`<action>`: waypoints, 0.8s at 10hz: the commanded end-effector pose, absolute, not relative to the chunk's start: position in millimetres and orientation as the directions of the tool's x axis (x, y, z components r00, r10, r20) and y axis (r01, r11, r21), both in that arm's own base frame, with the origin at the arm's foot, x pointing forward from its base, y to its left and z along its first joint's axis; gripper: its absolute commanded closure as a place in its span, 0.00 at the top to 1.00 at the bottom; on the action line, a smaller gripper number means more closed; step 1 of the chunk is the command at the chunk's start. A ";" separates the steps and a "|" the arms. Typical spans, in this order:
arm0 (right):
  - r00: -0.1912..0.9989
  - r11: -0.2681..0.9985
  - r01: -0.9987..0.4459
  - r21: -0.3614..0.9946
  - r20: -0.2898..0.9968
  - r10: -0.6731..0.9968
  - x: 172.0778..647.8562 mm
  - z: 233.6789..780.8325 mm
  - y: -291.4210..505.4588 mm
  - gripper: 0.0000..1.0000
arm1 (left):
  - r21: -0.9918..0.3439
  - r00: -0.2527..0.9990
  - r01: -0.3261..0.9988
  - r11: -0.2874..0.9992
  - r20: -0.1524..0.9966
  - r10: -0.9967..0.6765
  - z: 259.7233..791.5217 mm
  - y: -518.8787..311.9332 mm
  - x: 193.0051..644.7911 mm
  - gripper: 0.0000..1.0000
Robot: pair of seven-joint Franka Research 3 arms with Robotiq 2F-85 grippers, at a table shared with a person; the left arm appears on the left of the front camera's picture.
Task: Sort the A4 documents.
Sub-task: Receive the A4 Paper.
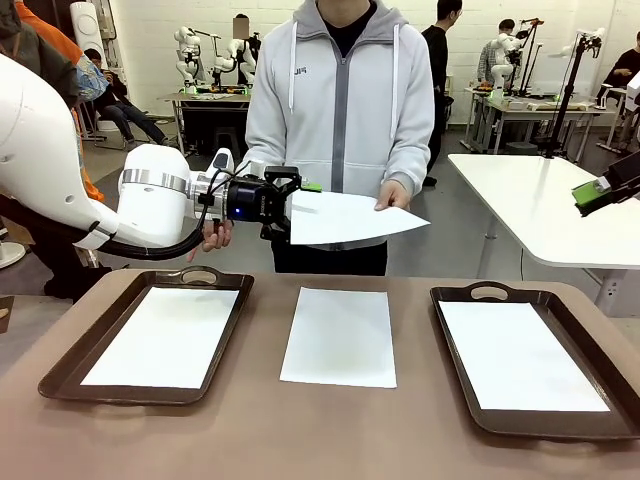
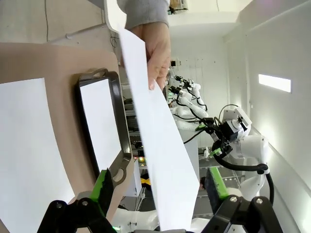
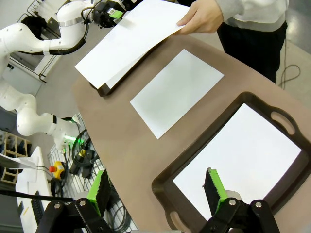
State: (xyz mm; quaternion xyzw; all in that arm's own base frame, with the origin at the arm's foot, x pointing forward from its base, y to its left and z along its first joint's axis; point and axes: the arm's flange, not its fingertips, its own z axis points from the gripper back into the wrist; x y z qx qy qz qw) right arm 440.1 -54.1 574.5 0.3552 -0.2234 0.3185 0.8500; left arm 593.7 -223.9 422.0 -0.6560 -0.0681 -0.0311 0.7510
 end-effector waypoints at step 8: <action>0.695 0.539 -0.703 0.463 0.607 0.385 440.7 574.0 -52.2 1.00 | -0.969 0.973 0.193 0.156 0.210 0.100 425.9 -200.8 596.9 0.18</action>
